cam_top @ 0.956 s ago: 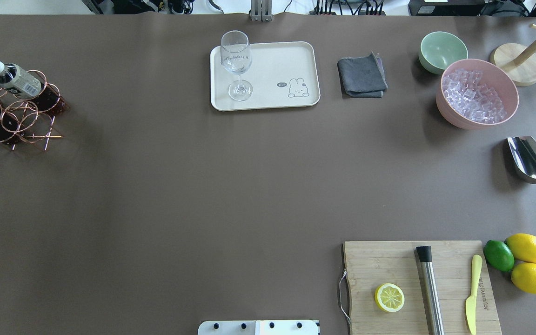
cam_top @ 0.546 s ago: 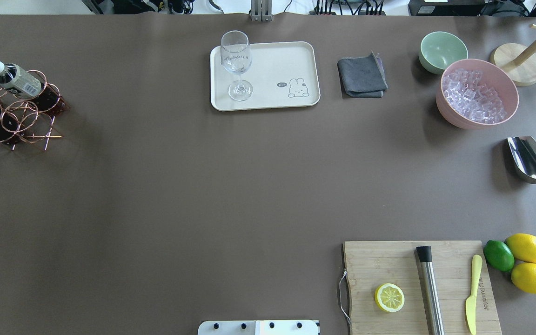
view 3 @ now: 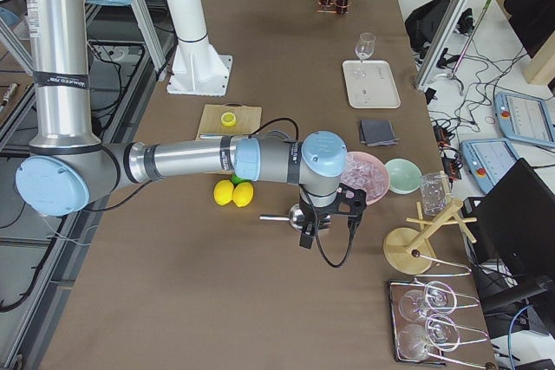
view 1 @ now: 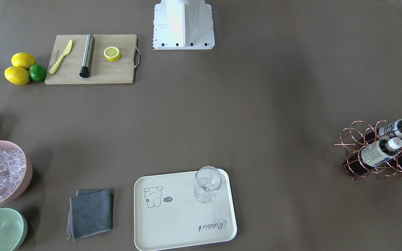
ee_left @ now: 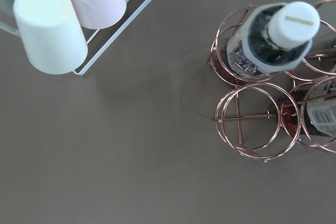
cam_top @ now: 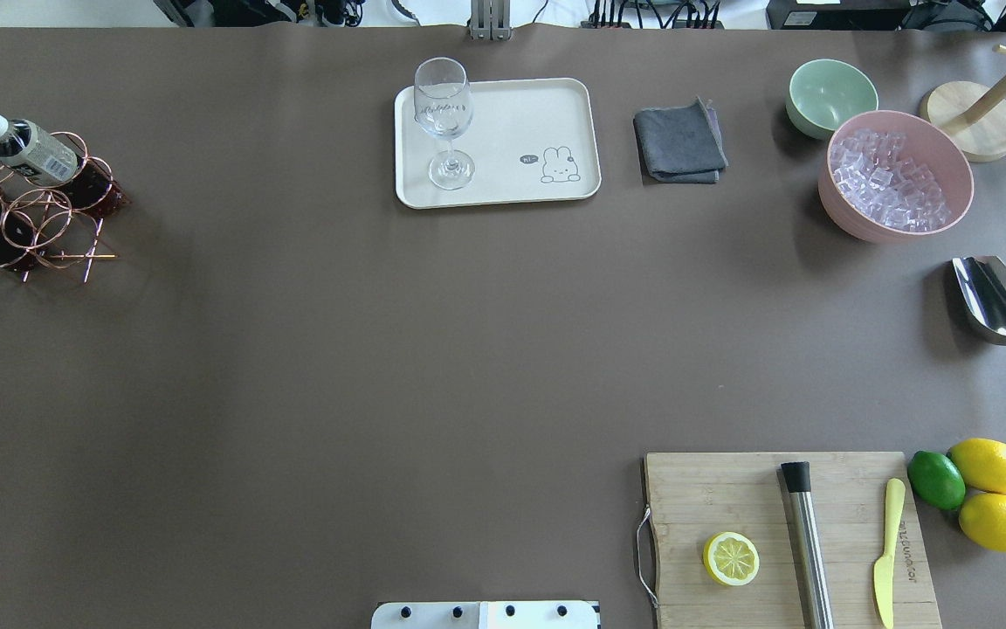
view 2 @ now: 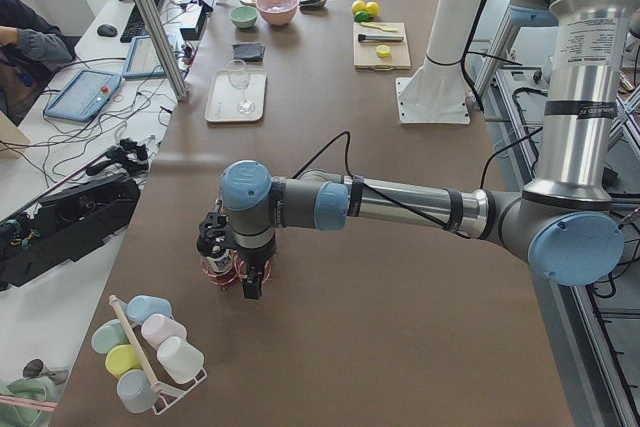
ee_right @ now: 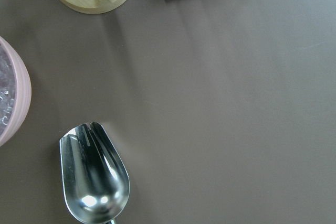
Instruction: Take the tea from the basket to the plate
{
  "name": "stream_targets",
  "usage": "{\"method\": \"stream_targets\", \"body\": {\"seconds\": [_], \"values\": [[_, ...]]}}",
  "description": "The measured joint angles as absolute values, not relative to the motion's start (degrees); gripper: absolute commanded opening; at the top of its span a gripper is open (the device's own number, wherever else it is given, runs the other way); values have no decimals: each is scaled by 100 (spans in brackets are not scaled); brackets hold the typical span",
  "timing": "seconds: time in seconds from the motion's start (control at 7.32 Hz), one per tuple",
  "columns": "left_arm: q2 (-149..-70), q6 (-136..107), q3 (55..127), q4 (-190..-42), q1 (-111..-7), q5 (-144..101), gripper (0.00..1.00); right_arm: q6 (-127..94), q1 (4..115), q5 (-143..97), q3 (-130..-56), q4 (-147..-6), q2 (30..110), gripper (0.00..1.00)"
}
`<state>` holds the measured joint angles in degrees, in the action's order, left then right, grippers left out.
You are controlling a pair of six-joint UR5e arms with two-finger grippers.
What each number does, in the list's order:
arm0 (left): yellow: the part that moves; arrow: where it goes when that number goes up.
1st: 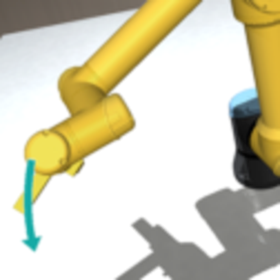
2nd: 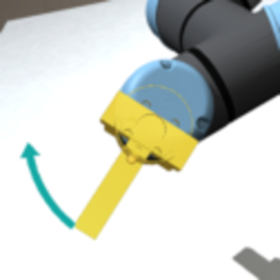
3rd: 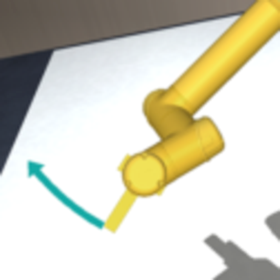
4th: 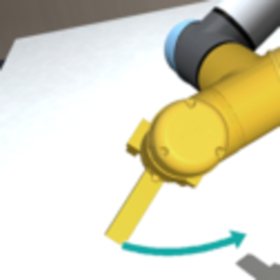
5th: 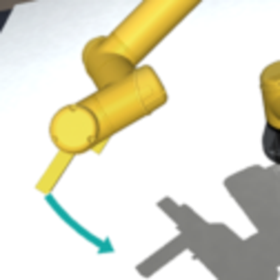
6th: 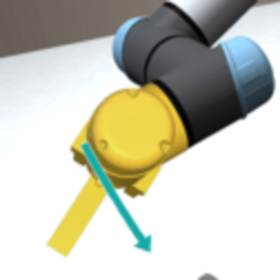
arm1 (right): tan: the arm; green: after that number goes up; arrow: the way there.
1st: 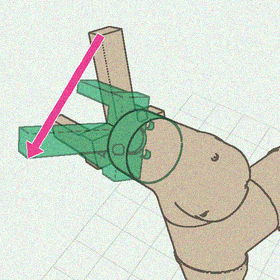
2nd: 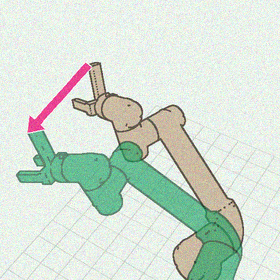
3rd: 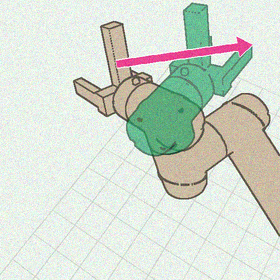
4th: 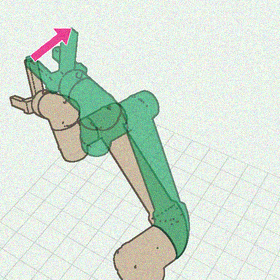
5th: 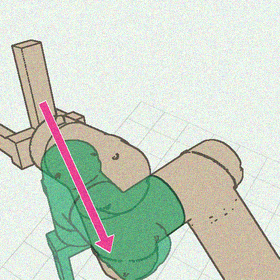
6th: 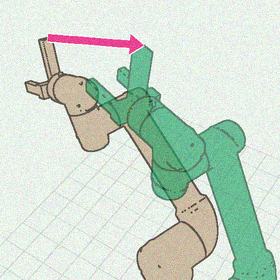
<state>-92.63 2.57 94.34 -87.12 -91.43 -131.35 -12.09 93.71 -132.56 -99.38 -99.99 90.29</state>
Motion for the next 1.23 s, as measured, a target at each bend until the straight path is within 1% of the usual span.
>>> {"method": "stream_targets", "body": {"seconds": [0.55,0.96,1.23], "values": [[-9299,3086,9589,-8460,-9213,-12952,97,-325,9284,-13126,-9871,-9962,9023,100],[-9471,5497,9569,-8548,-9247,-12621,97,-314,9281,-13130,-9881,-9950,8975,100],[-9664,6627,9551,-8556,-9296,-12803,97,-316,9281,-13124,-9875,-9953,8971,100]]}}
